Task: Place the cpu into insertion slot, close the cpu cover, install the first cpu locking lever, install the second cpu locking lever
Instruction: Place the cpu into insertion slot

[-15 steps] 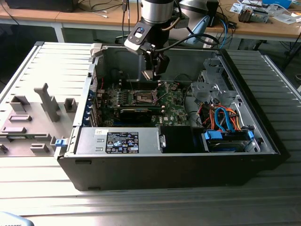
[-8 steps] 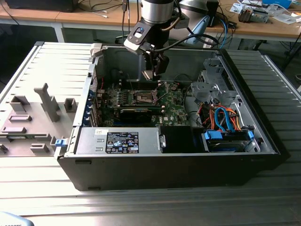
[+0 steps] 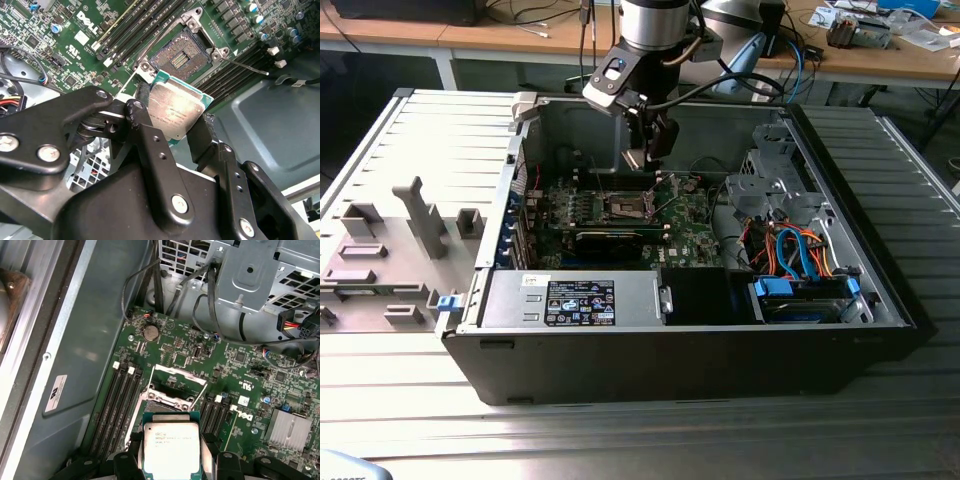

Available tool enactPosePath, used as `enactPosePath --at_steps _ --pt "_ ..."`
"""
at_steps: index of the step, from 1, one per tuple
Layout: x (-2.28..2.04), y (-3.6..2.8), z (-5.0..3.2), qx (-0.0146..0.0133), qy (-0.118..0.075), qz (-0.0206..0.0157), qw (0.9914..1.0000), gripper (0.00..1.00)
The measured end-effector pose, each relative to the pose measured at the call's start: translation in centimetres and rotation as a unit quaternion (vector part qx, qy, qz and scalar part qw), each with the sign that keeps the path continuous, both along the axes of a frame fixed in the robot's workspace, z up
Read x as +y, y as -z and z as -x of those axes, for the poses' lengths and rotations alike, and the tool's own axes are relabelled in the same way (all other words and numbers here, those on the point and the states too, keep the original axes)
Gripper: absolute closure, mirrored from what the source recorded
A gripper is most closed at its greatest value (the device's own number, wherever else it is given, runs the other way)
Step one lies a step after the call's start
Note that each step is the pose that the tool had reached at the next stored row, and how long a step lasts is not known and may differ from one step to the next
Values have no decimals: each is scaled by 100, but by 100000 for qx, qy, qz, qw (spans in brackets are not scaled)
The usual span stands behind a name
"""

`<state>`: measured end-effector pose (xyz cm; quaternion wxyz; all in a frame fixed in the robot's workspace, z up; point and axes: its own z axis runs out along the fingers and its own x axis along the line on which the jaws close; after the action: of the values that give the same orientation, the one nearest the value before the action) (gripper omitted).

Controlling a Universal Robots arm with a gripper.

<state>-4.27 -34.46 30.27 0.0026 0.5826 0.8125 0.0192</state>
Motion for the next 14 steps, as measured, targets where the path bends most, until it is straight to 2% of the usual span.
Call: enactPosePath --at_steps 14 --pt "0 4 0 -1 1335 -4 99991 45"
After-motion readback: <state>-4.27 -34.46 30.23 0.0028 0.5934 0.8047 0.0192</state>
